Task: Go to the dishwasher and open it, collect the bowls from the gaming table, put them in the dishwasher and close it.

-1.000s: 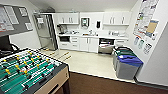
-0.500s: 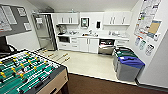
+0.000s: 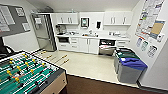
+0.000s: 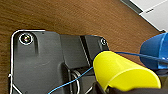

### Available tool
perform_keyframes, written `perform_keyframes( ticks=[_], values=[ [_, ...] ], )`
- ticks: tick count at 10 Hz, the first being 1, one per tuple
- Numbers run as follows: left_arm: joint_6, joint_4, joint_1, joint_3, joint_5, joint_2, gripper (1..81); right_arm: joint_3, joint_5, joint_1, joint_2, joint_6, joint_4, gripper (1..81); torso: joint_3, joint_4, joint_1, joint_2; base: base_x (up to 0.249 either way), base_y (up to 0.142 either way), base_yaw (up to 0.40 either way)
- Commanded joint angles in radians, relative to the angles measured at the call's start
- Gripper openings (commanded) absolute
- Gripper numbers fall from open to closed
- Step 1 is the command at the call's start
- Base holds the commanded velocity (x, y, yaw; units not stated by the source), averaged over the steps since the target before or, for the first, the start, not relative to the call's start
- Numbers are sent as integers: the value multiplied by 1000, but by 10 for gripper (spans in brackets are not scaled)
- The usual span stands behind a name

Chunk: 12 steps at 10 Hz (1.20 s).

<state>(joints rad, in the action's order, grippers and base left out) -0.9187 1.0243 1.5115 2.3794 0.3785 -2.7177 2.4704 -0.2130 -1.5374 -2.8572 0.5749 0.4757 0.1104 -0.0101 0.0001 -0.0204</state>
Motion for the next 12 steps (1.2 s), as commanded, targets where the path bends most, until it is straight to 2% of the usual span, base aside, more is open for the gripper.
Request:
perform_keyframes(
  ticks=[1,12],
  values=[
    [0,11,-33,-8,-15,22,10,-24,40,24,-9,-15,37,10,0,0,0,0,132,0,0],
    [0,10,-33,-8,-15,21,10,-16,40,22,-9,-15,35,10,0,0,0,0,146,0,0]
  ],
)
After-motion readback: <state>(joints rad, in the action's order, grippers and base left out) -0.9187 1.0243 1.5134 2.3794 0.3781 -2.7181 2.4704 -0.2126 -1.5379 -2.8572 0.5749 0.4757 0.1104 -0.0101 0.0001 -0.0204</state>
